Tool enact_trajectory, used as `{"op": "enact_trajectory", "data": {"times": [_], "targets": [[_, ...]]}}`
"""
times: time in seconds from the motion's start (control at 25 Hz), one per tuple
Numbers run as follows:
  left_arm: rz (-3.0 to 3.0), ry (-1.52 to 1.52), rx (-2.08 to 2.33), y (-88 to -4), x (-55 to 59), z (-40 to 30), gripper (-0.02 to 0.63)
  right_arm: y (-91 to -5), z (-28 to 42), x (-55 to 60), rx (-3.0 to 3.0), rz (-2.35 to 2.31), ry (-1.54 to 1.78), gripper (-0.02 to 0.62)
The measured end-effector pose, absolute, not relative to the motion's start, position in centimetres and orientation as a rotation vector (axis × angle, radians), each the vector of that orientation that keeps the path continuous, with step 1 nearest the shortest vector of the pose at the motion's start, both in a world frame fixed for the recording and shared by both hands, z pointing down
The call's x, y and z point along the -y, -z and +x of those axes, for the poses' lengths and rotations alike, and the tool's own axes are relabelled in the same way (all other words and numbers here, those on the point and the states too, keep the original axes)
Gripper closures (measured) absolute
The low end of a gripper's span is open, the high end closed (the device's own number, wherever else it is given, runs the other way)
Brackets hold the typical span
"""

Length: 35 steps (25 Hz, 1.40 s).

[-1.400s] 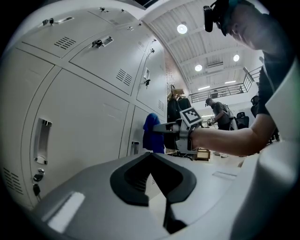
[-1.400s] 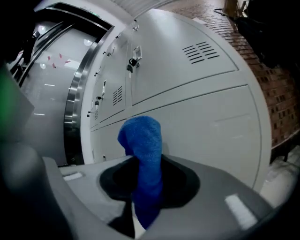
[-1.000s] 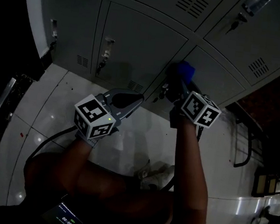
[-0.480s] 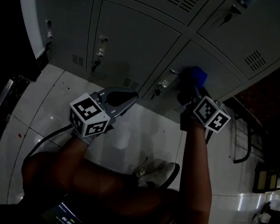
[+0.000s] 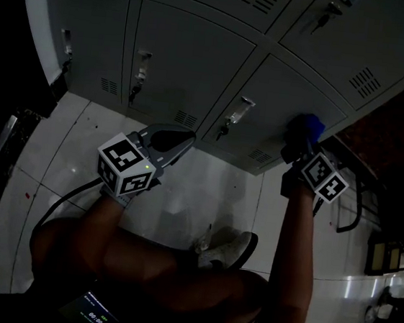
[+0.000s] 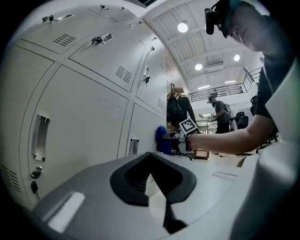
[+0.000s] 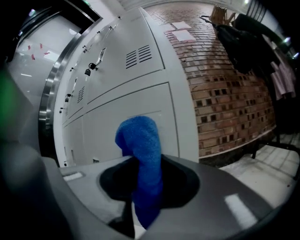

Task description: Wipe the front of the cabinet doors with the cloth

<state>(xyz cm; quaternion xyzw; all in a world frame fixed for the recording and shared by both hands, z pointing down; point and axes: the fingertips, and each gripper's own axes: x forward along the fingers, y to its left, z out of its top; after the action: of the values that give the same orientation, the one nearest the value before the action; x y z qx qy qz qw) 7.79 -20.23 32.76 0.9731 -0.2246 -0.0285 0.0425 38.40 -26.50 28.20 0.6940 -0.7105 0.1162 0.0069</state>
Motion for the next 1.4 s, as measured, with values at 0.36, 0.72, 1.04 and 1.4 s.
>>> {"op": "enact_trajectory", "data": {"times": [0.36,0.72,1.04,1.4], "targets": [[2.979,0.084,0.682,-32.8,20.2,7.9,0.603,-29.5,44.2,24.4,2.089,2.304,-0.406,0.494],[2.981,0.095,0.687,-32.6,20.2,7.8,0.603,-28.7,33.3,24.9,2.381,2.093,-0.425,0.494],[2.976,0.118,0.686,-32.2,20.2,7.8,0.603,-34.3,22.6,27.5,2.433,1.828,-0.492,0.494],[2.969,0.144,0.693,-32.0,20.5,7.6,0.603,-36.3,19.5,30.6,2.422,1.745,-0.512,0.494]]}}
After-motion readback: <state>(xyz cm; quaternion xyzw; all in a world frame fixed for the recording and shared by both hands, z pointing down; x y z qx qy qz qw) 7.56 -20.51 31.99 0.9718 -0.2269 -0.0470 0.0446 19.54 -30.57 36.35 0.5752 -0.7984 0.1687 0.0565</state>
